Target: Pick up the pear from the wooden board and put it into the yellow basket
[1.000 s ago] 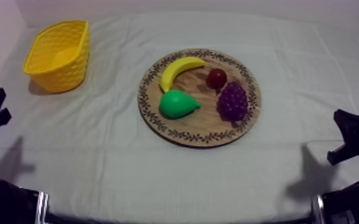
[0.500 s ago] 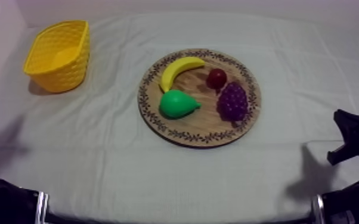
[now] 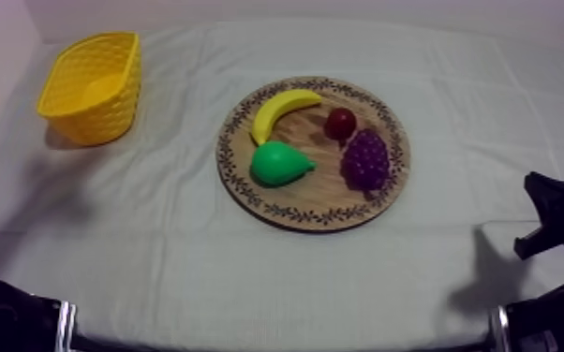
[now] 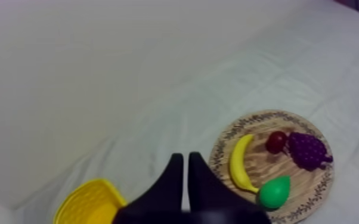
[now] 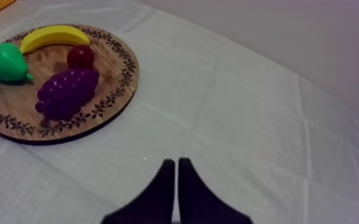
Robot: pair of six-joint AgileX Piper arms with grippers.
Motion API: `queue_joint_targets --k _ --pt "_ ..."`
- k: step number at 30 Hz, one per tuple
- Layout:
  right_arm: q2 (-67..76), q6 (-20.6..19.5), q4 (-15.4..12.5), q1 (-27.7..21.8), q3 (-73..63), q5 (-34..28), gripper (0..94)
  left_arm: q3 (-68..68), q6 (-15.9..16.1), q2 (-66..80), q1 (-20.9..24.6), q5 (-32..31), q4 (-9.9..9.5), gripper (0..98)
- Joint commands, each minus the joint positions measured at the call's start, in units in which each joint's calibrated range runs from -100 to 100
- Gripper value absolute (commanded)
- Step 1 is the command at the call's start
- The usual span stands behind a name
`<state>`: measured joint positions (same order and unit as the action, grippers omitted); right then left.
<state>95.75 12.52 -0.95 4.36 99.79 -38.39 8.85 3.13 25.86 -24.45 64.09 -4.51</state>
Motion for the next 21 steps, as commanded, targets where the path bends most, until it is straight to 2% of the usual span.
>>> queue_joint_targets --k 1,3,6,14,21 --pt "0.0 0.0 0.0 0.0 0.0 0.0 0.3 -2.0 0.7 -4.8 -3.6 0.5 -0.02 3.1" --pt "0.0 0.0 0.0 0.0 0.0 0.0 0.3 -2.5 1.6 -7.2 -5.7 0.2 0.0 3.9" --pt "0.0 0.0 0.0 0.0 0.0 0.0 0.3 -2.9 3.5 -10.4 -8.1 0.4 1.02 4.6" --pt "0.0 0.0 0.0 0.0 0.0 0.0 0.3 -3.4 7.7 -18.6 -10.7 4.6 3.92 4.7" --pt "0.0 0.0 0.0 0.0 0.0 0.0 0.3 -3.5 9.6 -25.1 -11.8 8.4 3.57 10.9"
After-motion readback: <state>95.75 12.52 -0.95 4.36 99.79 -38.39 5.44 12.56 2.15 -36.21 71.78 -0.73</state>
